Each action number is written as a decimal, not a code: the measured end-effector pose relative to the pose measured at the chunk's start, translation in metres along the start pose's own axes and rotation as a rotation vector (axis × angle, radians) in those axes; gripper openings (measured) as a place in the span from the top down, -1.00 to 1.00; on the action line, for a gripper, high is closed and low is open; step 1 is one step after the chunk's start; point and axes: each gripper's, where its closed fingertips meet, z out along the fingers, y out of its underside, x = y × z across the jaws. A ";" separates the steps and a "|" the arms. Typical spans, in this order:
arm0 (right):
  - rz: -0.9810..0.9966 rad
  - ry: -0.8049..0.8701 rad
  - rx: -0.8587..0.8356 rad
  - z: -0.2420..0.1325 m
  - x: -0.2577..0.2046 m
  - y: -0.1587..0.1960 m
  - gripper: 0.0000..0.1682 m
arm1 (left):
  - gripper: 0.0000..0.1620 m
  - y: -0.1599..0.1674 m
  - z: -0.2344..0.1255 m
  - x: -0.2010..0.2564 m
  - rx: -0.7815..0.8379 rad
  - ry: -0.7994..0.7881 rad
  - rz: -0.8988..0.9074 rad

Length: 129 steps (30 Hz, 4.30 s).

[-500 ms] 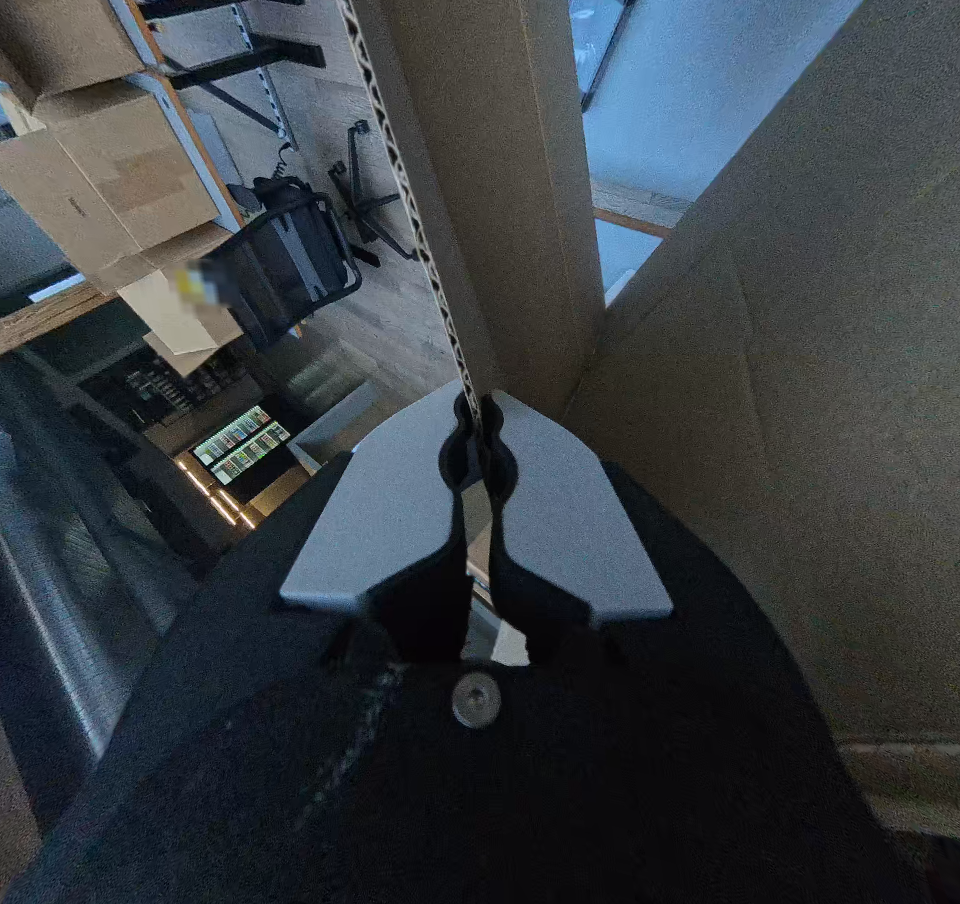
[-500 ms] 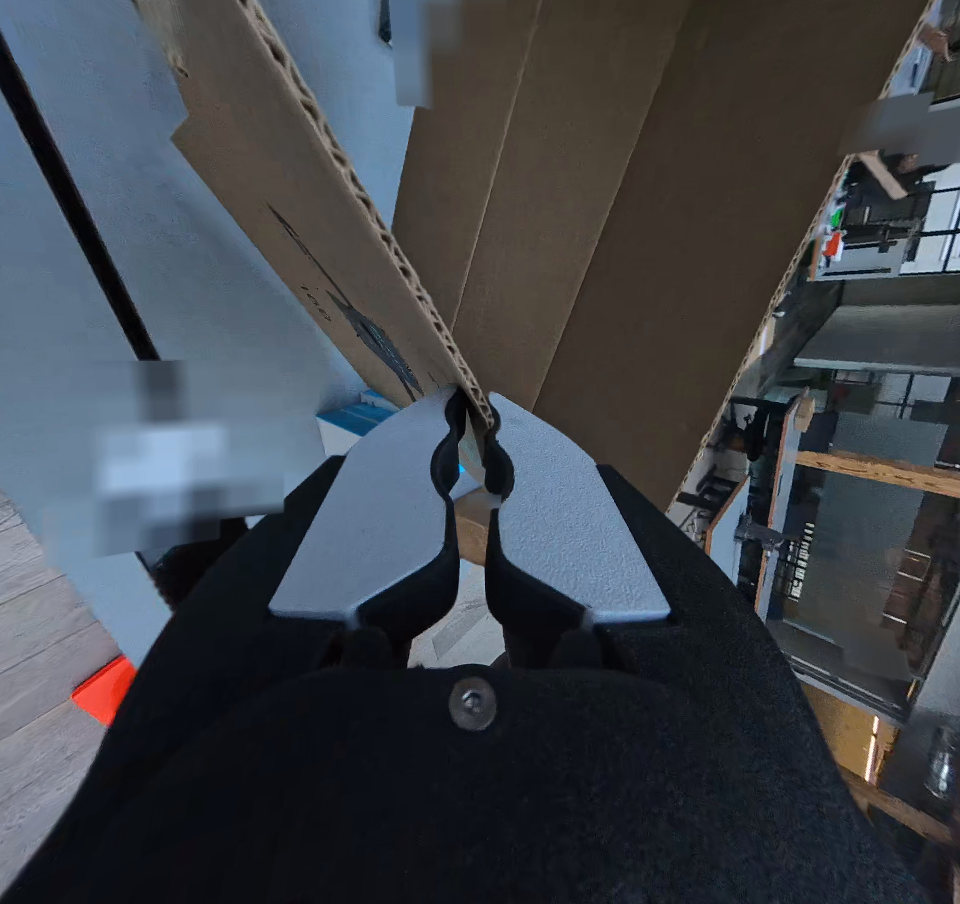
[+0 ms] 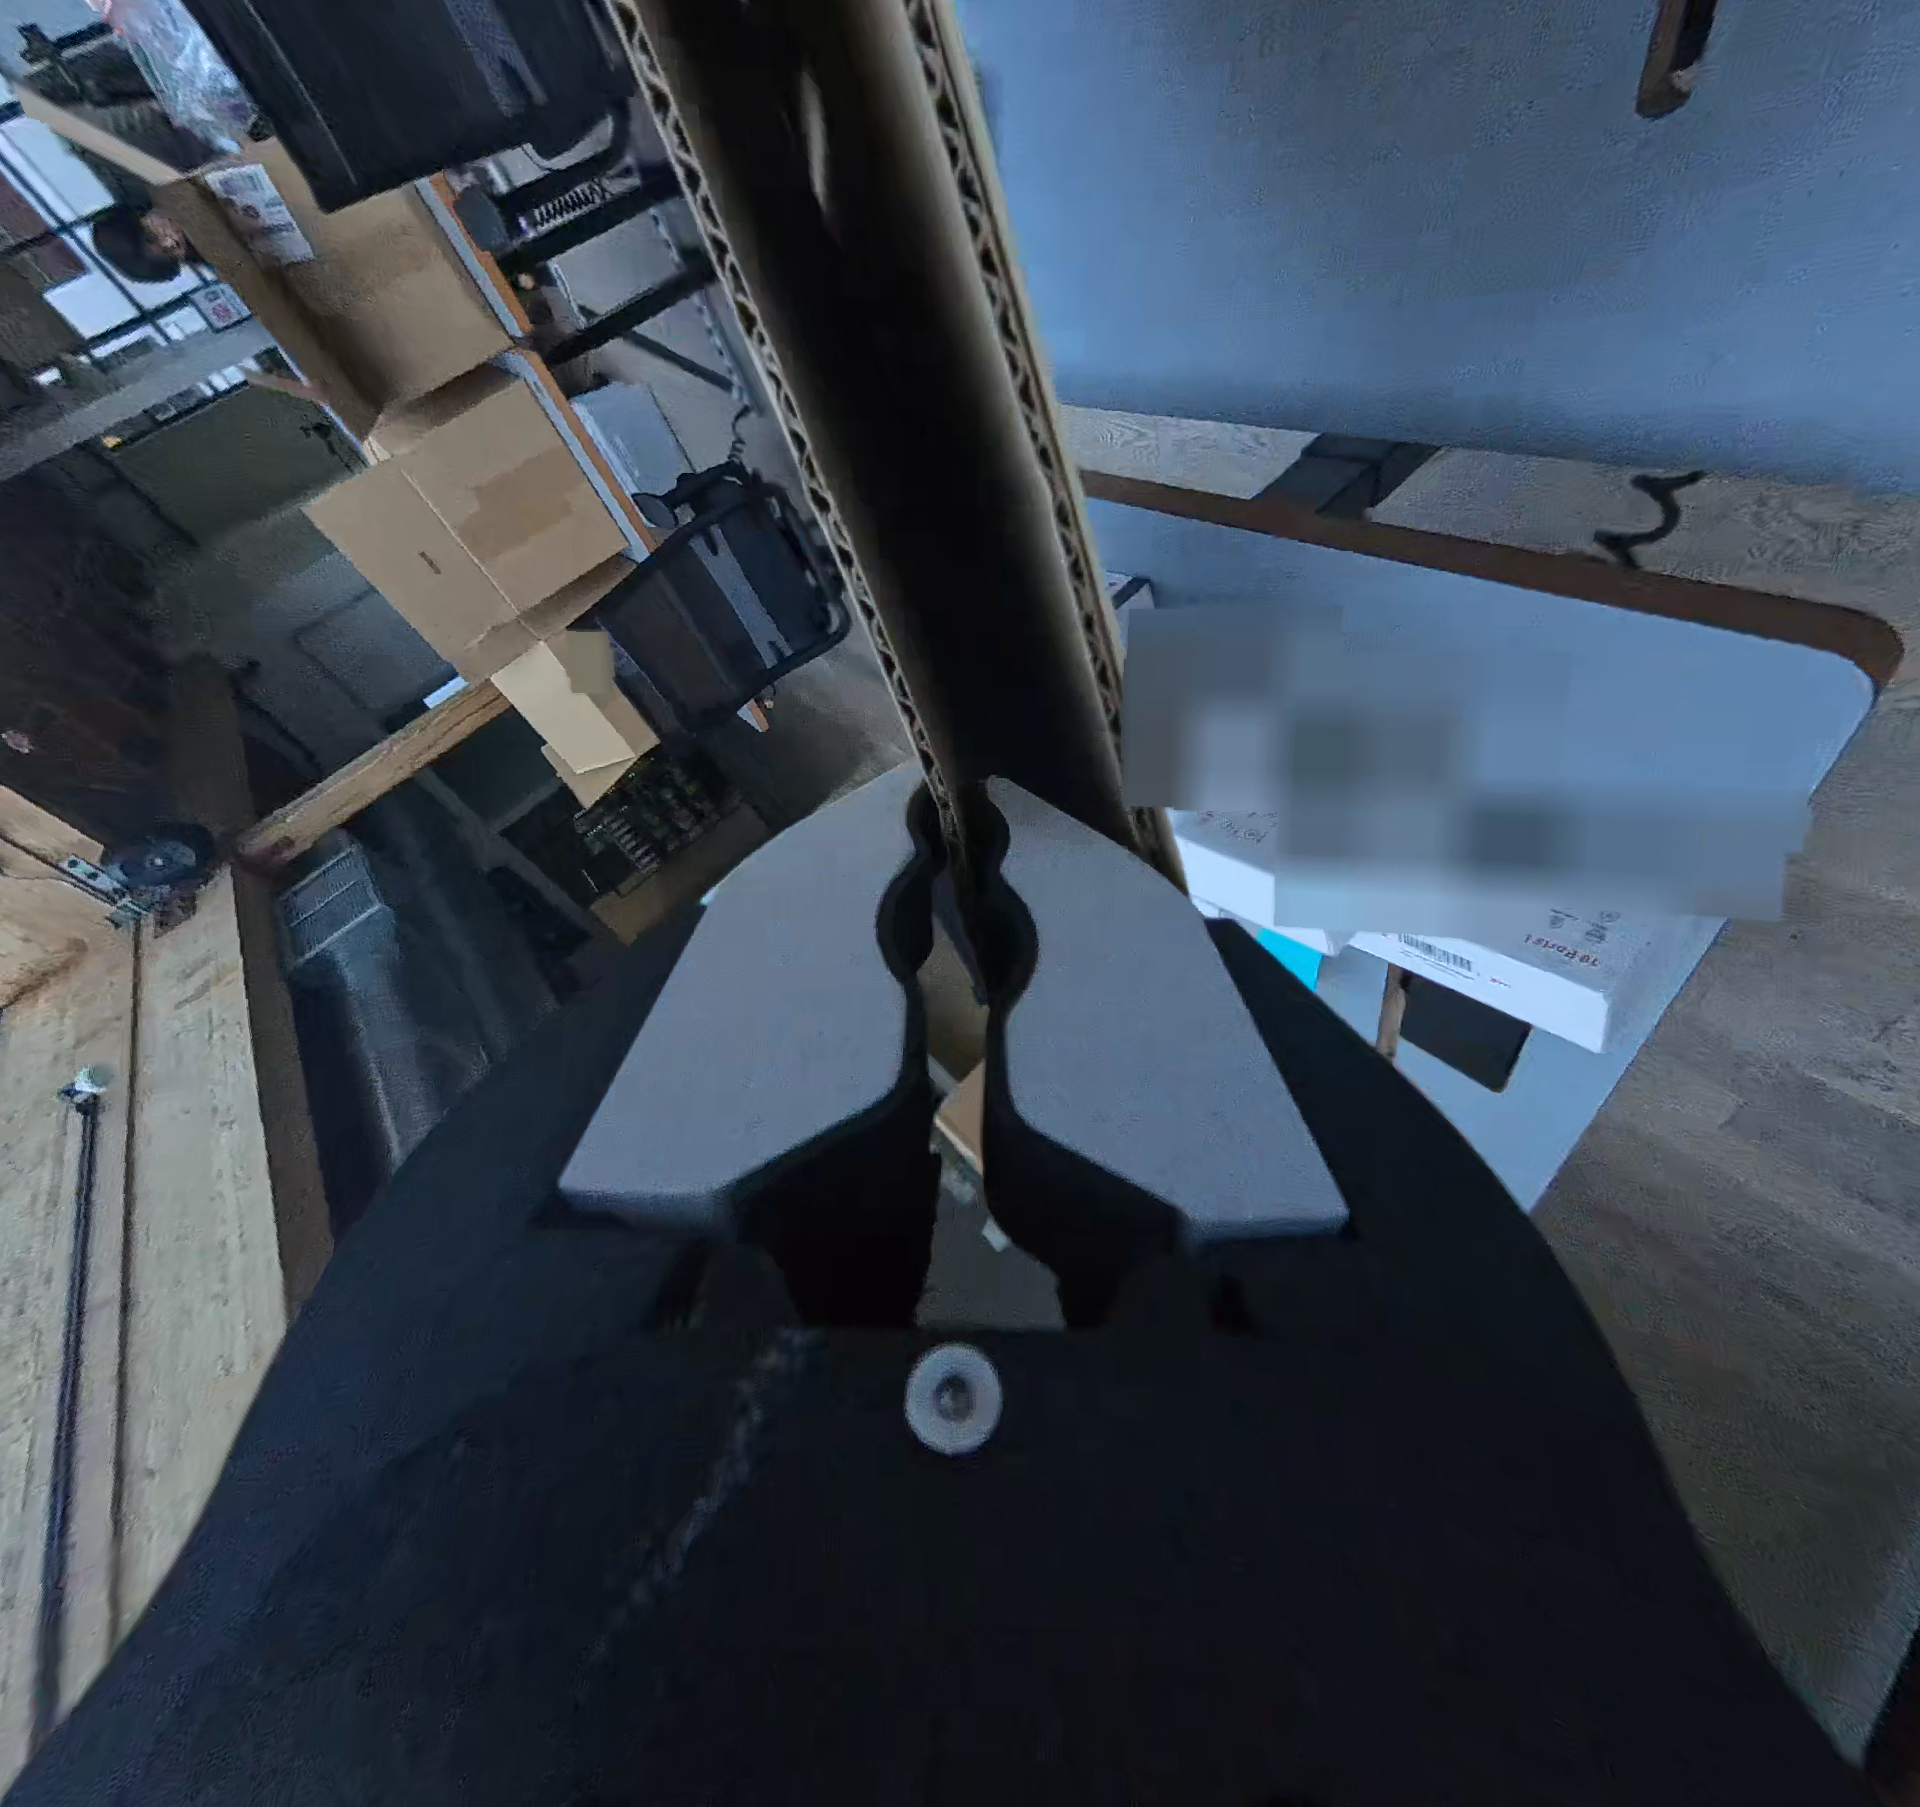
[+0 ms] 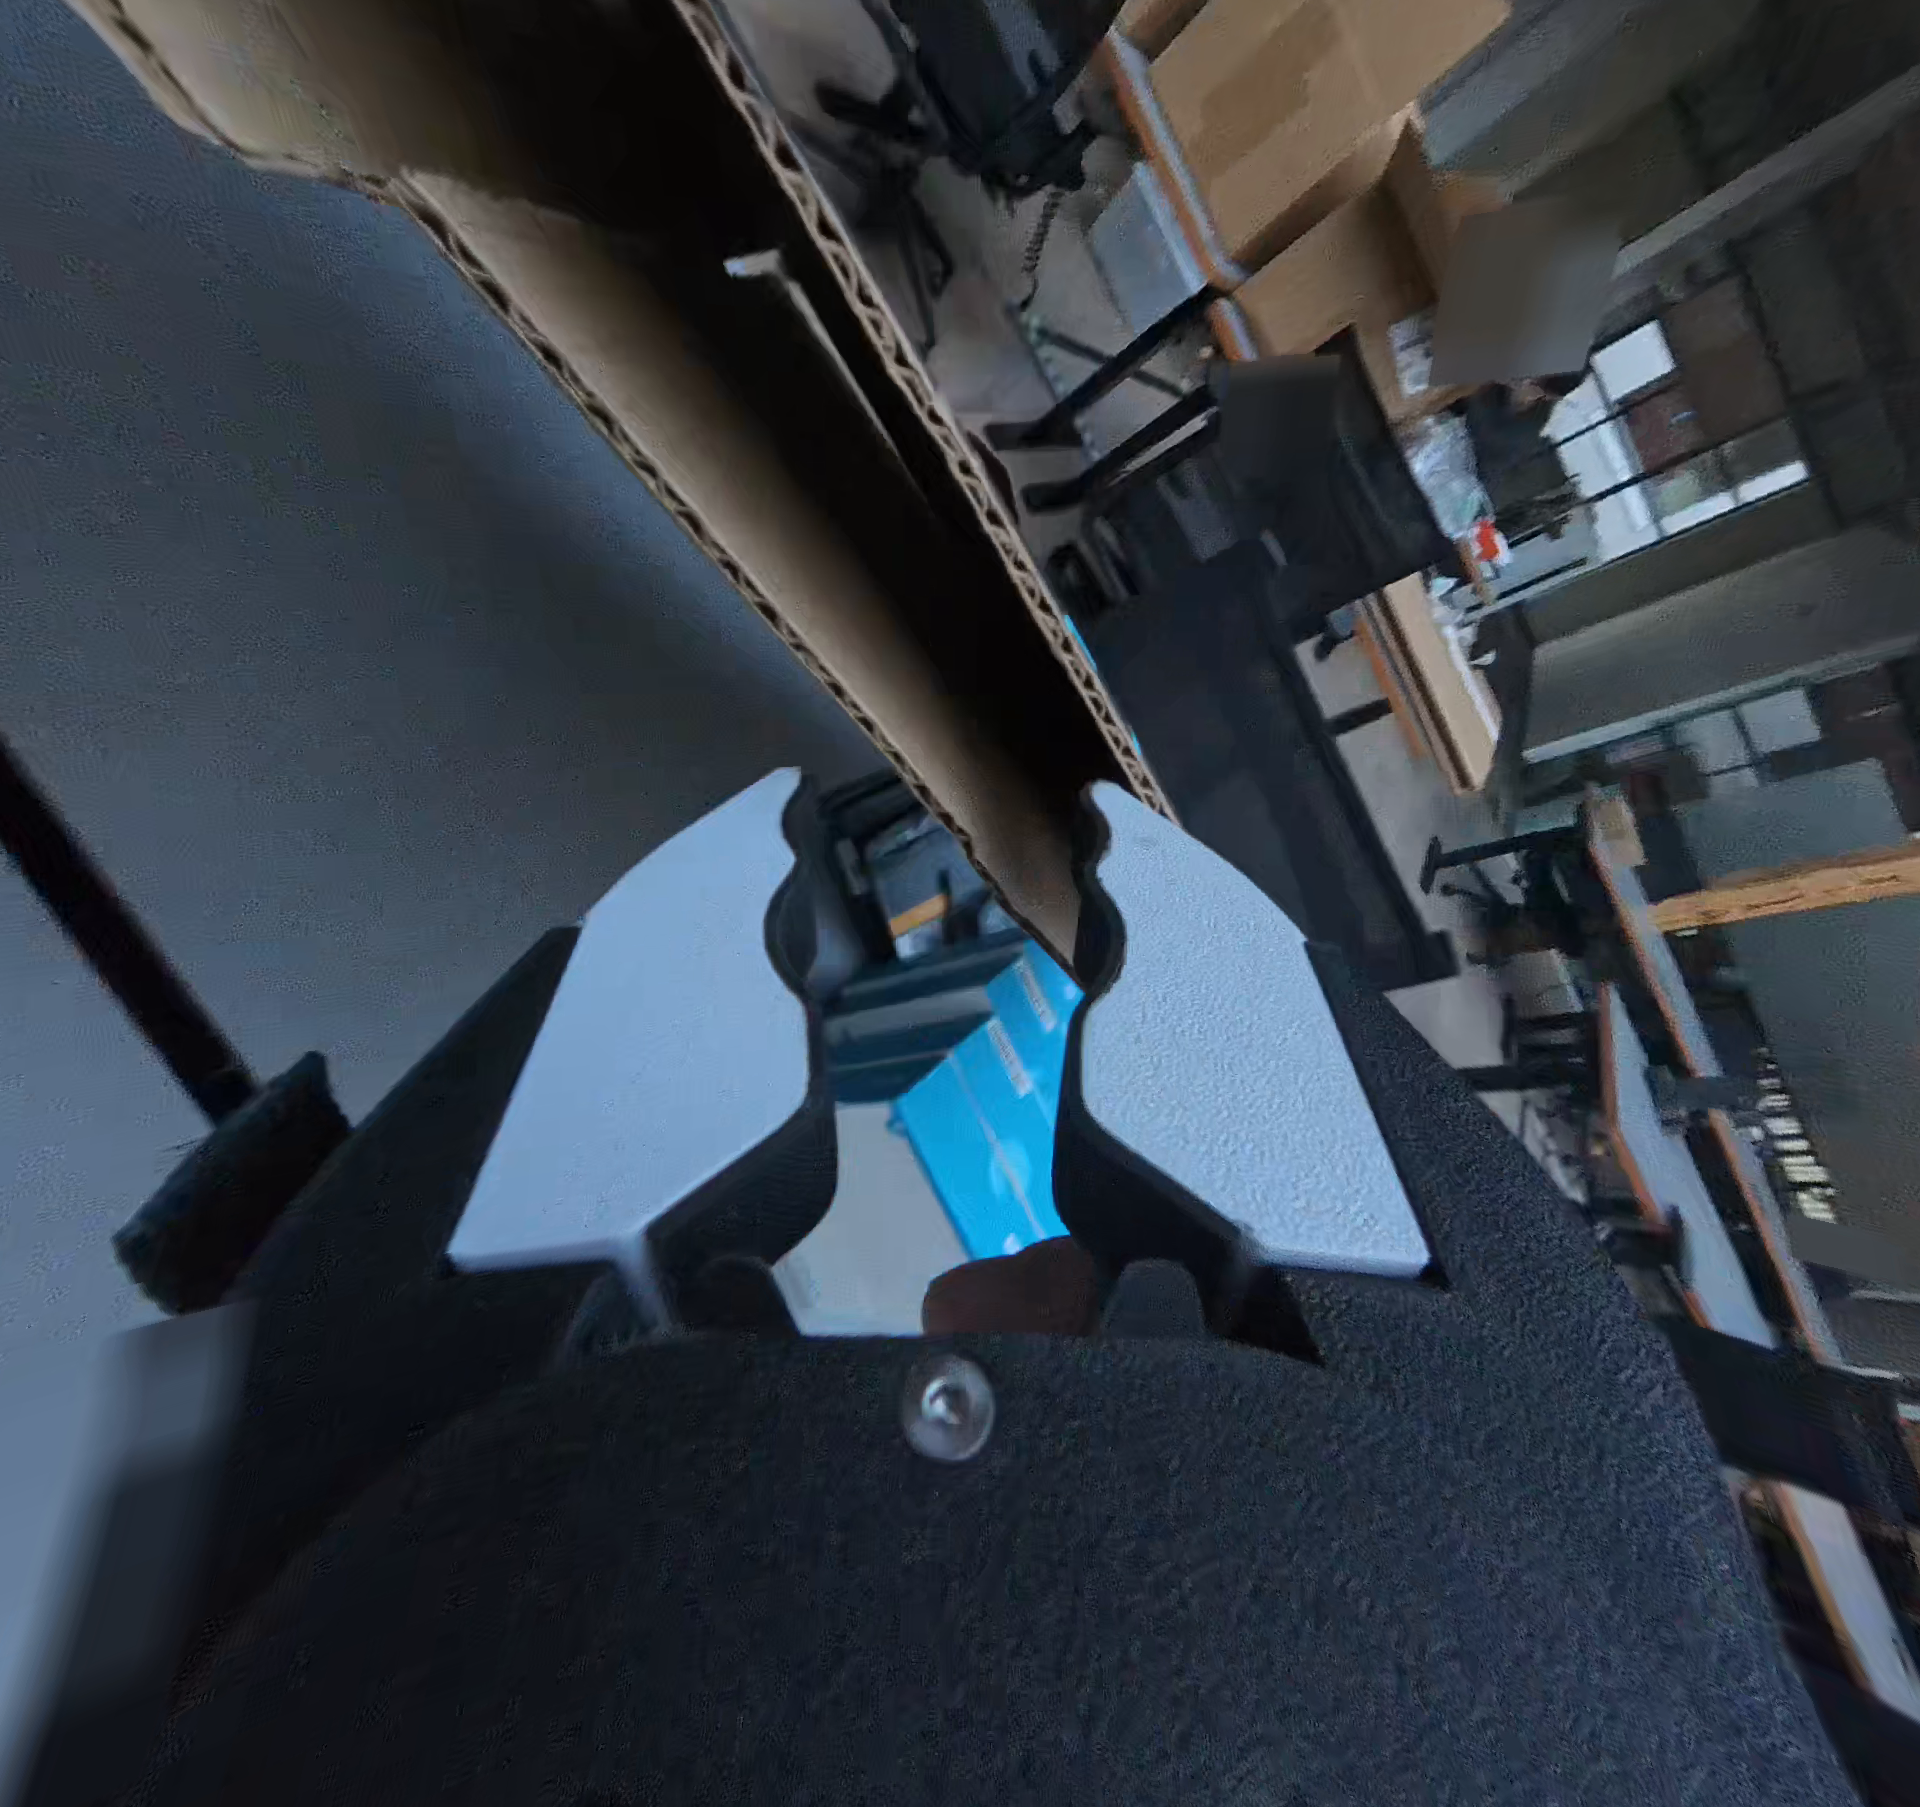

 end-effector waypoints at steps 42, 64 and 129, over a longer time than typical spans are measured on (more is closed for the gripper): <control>0.774 -1.475 -0.673 0.238 0.037 0.128 0.86 | 0.16 -0.212 0.032 0.302 -0.158 0.220 -0.626; -0.073 -0.697 -0.708 0.094 0.073 -0.171 0.92 | 0.44 -0.109 0.144 0.311 0.047 0.231 -0.927; -0.389 -0.487 -0.392 -0.031 -0.411 0.123 0.34 | 1.00 -0.241 0.370 0.197 0.266 0.529 0.183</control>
